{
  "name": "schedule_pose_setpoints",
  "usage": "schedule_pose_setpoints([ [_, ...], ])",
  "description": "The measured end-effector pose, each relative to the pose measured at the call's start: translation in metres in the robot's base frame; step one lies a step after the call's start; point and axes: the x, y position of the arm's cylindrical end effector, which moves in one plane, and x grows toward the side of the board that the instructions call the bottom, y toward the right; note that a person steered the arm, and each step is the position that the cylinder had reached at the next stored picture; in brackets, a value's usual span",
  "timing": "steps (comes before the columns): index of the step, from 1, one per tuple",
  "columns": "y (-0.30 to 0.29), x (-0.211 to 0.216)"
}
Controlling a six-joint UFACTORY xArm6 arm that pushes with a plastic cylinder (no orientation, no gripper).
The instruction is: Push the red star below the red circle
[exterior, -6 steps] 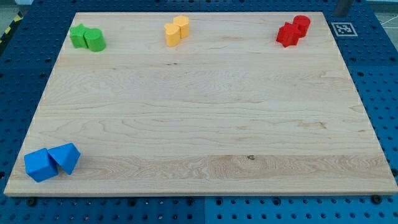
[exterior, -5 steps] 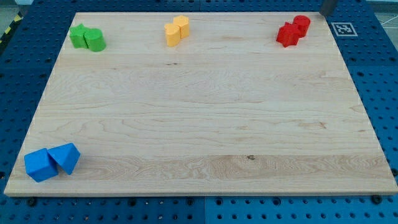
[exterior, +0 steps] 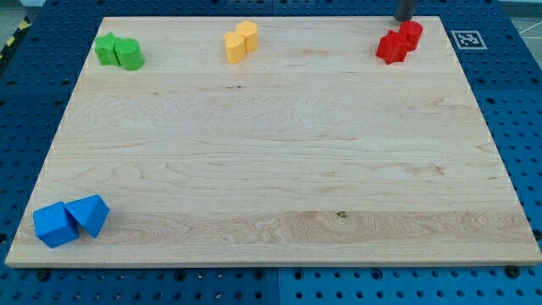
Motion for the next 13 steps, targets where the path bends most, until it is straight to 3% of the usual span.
schedule_pose_setpoints([
  [1,-0.013,0.001],
  [3,-0.014,0.055],
  [5,-0.026,0.037],
  [13,-0.039,0.108],
])
